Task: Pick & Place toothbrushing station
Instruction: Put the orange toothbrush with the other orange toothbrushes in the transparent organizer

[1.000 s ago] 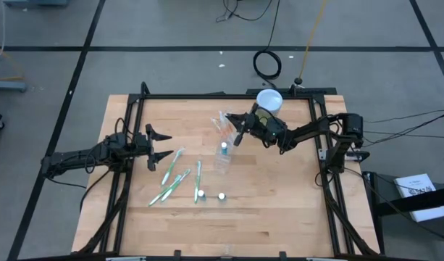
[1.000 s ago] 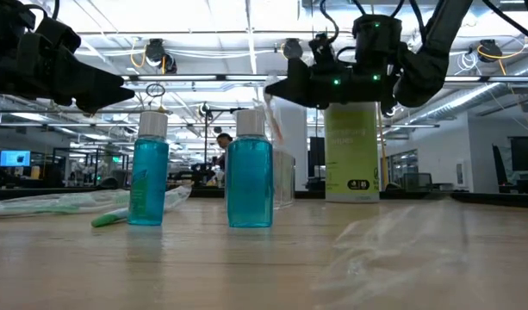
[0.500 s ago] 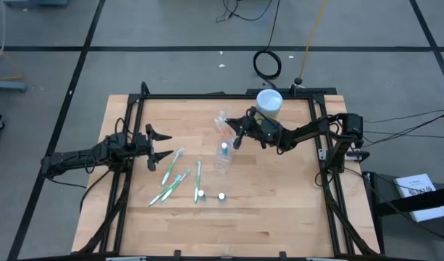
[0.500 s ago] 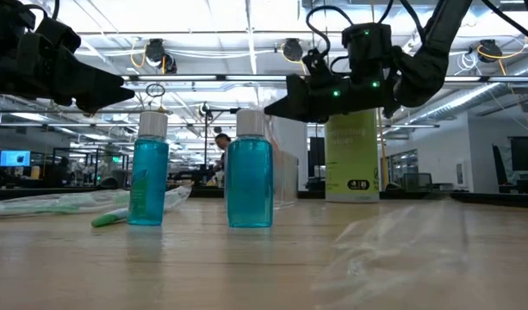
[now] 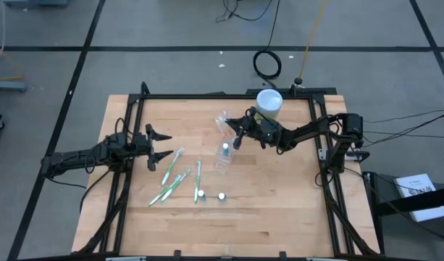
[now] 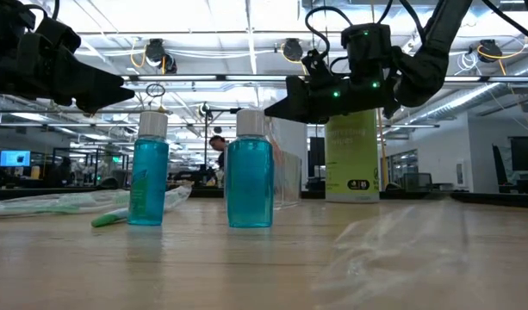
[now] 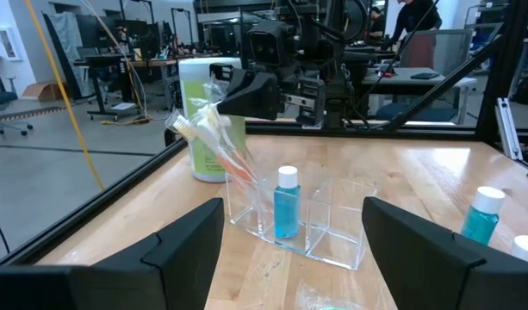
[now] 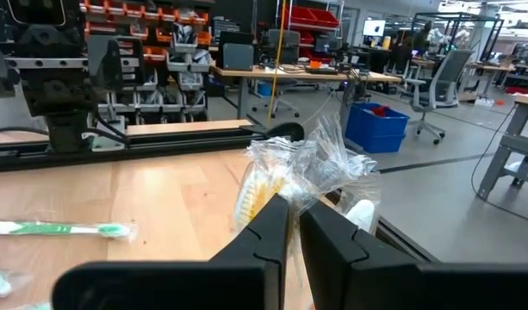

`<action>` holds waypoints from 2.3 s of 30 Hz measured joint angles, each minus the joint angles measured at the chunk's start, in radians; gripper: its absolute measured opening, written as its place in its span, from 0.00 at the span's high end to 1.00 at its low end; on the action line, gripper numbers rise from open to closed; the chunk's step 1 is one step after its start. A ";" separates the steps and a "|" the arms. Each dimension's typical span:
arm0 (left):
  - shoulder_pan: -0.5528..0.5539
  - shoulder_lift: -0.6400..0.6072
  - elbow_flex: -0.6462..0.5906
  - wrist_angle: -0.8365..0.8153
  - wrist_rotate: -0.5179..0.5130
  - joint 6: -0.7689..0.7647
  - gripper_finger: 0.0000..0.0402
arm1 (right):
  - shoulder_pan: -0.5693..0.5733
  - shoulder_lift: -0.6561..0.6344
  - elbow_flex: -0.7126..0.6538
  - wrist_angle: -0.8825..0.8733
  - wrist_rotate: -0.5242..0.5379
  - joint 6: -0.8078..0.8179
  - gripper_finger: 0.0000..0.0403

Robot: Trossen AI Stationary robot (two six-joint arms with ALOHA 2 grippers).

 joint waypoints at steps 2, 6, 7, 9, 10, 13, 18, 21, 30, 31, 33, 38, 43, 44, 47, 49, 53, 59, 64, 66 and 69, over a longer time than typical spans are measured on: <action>0.000 0.000 0.000 0.000 0.000 0.000 0.29 | 0.000 0.000 0.000 0.002 -0.002 -0.004 0.93; 0.000 0.000 0.000 0.000 0.000 0.000 0.29 | 0.000 0.001 -0.001 0.002 -0.004 0.001 0.83; 0.000 0.000 0.000 0.000 0.000 0.000 0.29 | 0.001 0.001 -0.002 0.002 -0.004 0.007 0.79; 0.000 0.000 0.000 0.000 0.000 0.000 0.29 | 0.001 0.001 -0.002 0.002 -0.004 0.035 0.72; 0.000 0.000 0.000 0.000 0.000 0.000 0.29 | 0.001 0.001 -0.002 0.003 -0.004 0.048 0.68; 0.000 0.000 0.000 0.000 0.000 0.000 0.29 | 0.005 -0.017 -0.002 -0.004 -0.004 0.073 0.58; 0.000 0.000 0.000 0.000 0.000 0.000 0.29 | 0.028 -0.075 -0.002 -0.044 -0.004 0.072 0.49; 0.000 0.000 0.000 0.000 0.000 0.000 0.29 | 0.046 -0.131 -0.002 -0.134 -0.005 0.074 0.46; 0.000 0.000 0.000 0.000 0.000 0.000 0.29 | 0.157 -0.283 -0.002 -0.494 -0.005 0.022 0.45; 0.000 0.000 0.000 0.000 0.000 0.000 0.29 | 0.168 -0.295 -0.002 -0.537 -0.005 0.024 0.45; 0.000 0.000 0.000 0.000 0.000 0.000 0.29 | 0.186 -0.310 -0.001 -0.622 -0.004 0.045 0.46; 0.000 0.000 0.000 0.000 0.000 0.000 0.29 | 0.197 -0.307 0.000 -0.698 0.037 0.088 0.46; 0.000 0.000 0.000 0.000 0.000 0.000 0.29 | 0.187 -0.305 -0.001 -0.789 0.104 0.140 0.47; 0.000 0.000 0.000 0.000 0.000 0.000 0.29 | 0.187 -0.305 -0.001 -0.781 0.099 0.140 0.47; 0.000 0.000 0.000 0.000 0.000 0.000 0.29 | 0.190 -0.305 -0.001 -0.725 0.009 0.132 0.47; 0.000 0.000 0.000 0.000 0.000 0.000 0.29 | 0.193 -0.306 -0.001 -0.678 -0.060 0.161 0.47; 0.000 0.000 0.000 0.000 0.000 0.000 0.29 | 0.188 -0.306 -0.001 -0.590 -0.160 0.206 0.47; 0.000 0.000 0.000 0.000 0.000 0.000 0.29 | 0.145 -0.306 -0.001 -0.542 -0.159 0.225 0.47; 0.000 0.000 0.000 0.000 0.000 0.000 0.29 | 0.122 -0.303 -0.001 -0.473 -0.213 0.270 0.47; 0.000 0.000 0.000 0.000 0.000 0.000 0.29 | 0.123 -0.280 0.000 -0.446 -0.213 0.269 0.47; 0.000 0.000 0.000 0.000 0.000 0.000 0.29 | 0.123 -0.251 -0.002 -0.445 -0.254 0.269 0.47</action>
